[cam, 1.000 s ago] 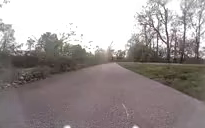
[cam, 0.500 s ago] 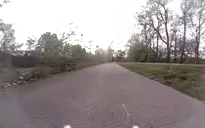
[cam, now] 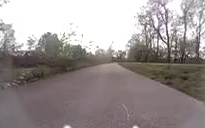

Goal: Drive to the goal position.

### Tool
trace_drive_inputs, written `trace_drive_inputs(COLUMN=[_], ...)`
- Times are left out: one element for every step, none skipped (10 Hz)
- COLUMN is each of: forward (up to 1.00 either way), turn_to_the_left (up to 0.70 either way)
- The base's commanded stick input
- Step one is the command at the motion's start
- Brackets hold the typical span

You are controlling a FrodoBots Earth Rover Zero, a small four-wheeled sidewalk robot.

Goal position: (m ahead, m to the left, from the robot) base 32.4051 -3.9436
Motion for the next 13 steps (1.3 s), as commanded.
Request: trace_drive_inputs(forward=[1.00, 1.00, 1.00, 1.00, 1.00, 1.00, 1.00, 1.00, 1.00, 1.00, 1.00, 1.00, 1.00], turn_to_the_left=[0.03, 0.00, 0.00, 0.00, 0.00, 0.00, 0.00, -0.22, -0.38, -0.40, -0.40, -0.40, -0.40])
